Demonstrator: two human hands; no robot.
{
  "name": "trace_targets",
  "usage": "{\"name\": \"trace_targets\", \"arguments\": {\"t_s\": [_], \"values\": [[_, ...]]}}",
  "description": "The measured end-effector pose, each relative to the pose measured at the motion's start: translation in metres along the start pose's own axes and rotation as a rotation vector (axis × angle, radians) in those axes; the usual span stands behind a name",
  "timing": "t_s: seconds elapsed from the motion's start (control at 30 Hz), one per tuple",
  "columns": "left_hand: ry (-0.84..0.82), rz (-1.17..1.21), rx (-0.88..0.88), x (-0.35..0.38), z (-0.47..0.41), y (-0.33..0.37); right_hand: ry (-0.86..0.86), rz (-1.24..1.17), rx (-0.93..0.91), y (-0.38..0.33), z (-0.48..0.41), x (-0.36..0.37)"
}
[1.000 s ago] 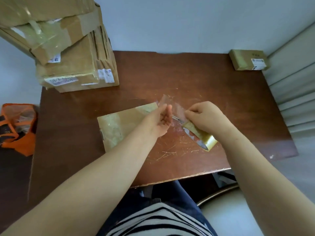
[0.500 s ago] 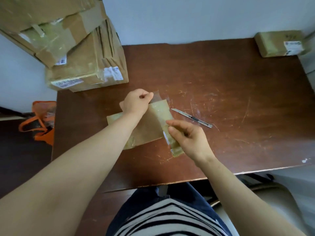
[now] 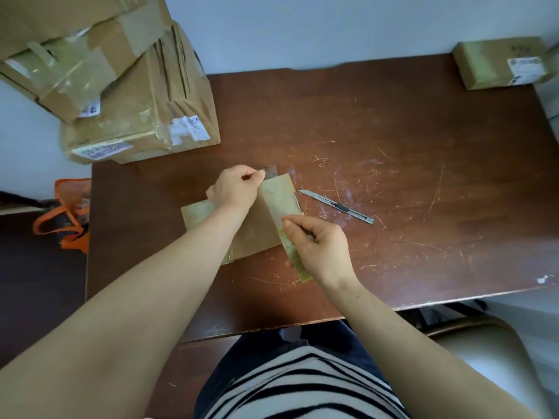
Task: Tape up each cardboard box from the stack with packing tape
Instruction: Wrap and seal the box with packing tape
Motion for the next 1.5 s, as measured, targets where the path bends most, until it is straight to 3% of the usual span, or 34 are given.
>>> {"name": "trace_targets", "arguments": {"t_s": [0.17, 0.4, 0.47, 0.53, 0.6, 0.7, 0.87, 1.0, 1.07, 1.17, 1.23, 1.33, 1.4, 1.5], "values": [[-0.063, -0.022, -0.071, -0.001, -0.005, 0.003, 0.000, 0.003, -0.007, 0.002, -0.001, 0.001], [-0.094, -0.306, -0.087, 0.004, -0.013, 0.007, 0.003, -0.015, -0.017, 0.003, 0.000, 0.003], [0.022, -0.280, 0.056, 0.001, -0.009, 0.007, 0.003, -0.030, 0.003, 0.004, 0.000, 0.004], [0.129, -0.175, 0.374, -0.001, 0.001, 0.005, 0.006, -0.040, 0.025, 0.005, -0.002, 0.004], [0.050, -0.162, 0.572, 0.001, 0.010, -0.001, 0.011, -0.054, 0.051, 0.008, -0.003, 0.004], [-0.143, -0.369, 0.578, 0.008, 0.010, -0.011, 0.012, -0.044, 0.048, 0.009, -0.005, 0.005], [-0.200, -0.359, 0.459, 0.005, 0.004, 0.005, 0.015, -0.025, 0.058, 0.008, -0.008, 0.004], [-0.227, -0.602, 0.659, 0.013, 0.015, 0.001, 0.013, -0.013, 0.014, 0.006, -0.008, 0.004], [-0.281, -0.700, 0.680, 0.018, 0.015, -0.005, 0.014, 0.007, -0.015, 0.006, -0.009, 0.004], [-0.352, -0.596, 0.700, 0.011, 0.014, -0.007, 0.024, 0.050, -0.034, 0.007, -0.013, 0.005], [-0.310, -0.449, 0.768, 0.002, 0.017, -0.018, 0.004, 0.056, -0.035, 0.005, -0.015, 0.004], [-0.344, -0.473, 0.848, -0.004, 0.017, -0.034, -0.002, 0.036, -0.034, 0.002, -0.014, 0.004], [-0.403, -0.460, 0.812, -0.007, 0.016, -0.034, -0.005, 0.040, -0.039, 0.001, -0.013, 0.003], [-0.422, -0.588, 0.853, -0.011, 0.013, -0.032, -0.034, 0.032, -0.014, -0.001, -0.014, 0.003]]}}
Point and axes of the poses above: each hand's wrist, its own z-axis away from the middle knuckle, its own x-axis out of the palm, y = z × x, the point moved 1 cm from there along -z, towards the middle knuckle, and after that the axes turned 8 degrees about -x, right-handed, at the moved point
